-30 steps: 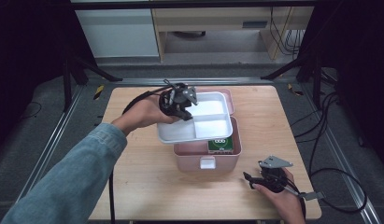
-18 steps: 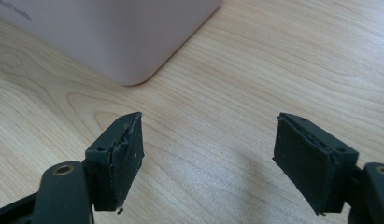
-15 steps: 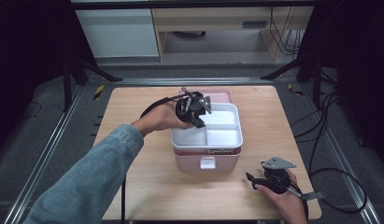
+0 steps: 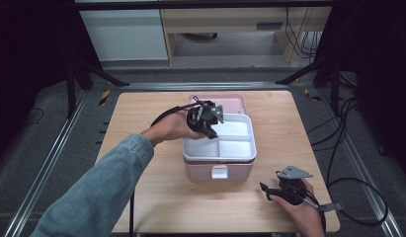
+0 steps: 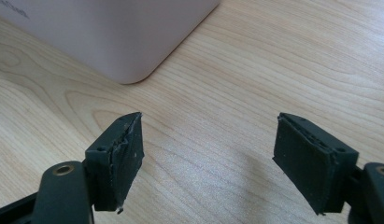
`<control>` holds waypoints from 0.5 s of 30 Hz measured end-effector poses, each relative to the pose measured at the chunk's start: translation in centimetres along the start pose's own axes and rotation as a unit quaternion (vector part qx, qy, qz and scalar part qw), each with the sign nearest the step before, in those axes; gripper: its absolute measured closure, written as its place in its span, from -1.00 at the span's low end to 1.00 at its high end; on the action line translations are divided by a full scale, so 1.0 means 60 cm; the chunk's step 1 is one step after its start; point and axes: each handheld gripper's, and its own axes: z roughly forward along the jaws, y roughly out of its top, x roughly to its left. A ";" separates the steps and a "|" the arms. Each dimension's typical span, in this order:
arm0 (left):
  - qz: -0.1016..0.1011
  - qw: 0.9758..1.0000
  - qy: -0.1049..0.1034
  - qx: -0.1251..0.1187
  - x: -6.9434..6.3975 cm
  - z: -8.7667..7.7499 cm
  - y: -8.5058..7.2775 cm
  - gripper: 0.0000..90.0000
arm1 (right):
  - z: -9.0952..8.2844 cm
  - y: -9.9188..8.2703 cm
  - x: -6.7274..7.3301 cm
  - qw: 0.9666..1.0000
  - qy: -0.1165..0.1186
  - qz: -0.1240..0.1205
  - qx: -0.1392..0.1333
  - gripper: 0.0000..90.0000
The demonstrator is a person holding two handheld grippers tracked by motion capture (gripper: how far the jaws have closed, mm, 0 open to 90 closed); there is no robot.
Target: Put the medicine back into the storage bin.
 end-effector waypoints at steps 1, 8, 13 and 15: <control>0.001 1.000 -0.001 -0.002 0.000 0.001 -0.001 0.98 | 0.000 0.000 0.000 1.000 0.000 0.000 0.000 -0.46; 0.006 1.000 -0.003 -0.002 -0.003 0.006 0.001 0.98 | 0.000 0.000 0.000 1.000 0.000 0.000 0.000 -0.46; 0.005 1.000 -0.005 0.005 -0.005 0.011 -0.001 0.98 | 0.000 0.000 0.001 1.000 0.001 0.001 0.002 -0.46; 0.003 1.000 -0.009 0.007 -0.007 0.016 -0.001 0.98 | 0.001 0.000 0.001 1.000 0.001 0.000 0.001 -0.46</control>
